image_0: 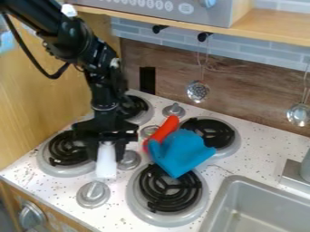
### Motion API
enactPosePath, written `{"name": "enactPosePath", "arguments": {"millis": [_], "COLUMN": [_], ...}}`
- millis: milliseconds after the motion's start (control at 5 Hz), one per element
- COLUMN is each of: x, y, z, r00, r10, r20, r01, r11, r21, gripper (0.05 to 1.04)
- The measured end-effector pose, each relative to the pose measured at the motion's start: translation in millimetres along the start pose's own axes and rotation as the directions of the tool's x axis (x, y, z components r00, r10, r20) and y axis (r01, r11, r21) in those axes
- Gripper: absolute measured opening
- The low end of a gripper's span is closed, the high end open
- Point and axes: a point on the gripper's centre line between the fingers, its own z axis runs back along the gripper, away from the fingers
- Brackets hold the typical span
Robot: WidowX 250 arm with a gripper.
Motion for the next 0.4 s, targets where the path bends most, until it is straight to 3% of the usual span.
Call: {"name": "enactPosePath", "arguments": {"millis": [200,400], "x": [-0.5,2.5], "y": [-1.1,-0.4], "z": [-7.1,-7.2], "r00": [1.0,1.0], "r10": [-0.008,-0.015], "r20": [-0.003,0.02], "r01": [0.008,0.015], "r11": [1.0,1.0], "r21": [0.01,0.014], "gripper": [0.653,0.721]}}
